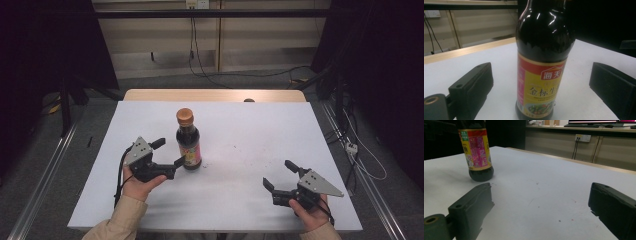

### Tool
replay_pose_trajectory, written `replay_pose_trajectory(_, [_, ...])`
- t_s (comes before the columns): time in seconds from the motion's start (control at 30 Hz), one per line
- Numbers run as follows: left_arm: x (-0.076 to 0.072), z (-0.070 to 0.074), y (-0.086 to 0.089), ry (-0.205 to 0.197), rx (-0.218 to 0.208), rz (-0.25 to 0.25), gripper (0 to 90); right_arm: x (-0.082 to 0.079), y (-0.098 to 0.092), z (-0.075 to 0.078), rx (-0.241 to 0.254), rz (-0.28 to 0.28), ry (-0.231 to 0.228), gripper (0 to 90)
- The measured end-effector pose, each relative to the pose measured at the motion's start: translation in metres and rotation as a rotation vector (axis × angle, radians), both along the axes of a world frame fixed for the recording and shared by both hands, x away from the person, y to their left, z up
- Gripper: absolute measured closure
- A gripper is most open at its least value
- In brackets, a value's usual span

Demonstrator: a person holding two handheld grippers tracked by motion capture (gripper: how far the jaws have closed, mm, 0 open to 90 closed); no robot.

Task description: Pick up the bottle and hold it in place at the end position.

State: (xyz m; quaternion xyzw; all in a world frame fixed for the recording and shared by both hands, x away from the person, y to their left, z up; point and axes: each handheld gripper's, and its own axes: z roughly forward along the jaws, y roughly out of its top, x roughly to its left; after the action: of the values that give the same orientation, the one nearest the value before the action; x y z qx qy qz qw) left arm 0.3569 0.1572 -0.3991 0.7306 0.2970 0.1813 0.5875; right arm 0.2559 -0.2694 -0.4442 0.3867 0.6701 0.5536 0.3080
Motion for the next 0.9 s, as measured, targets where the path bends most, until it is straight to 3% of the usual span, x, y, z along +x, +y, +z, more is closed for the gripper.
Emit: replay_pose_trajectory(0.9, [0.024, -0.003, -0.032, 0.008, 0.010, -0.019, 12.7, -0.001, -0.001, 0.000, 0.002, 0.003, 0.003, 4.4])
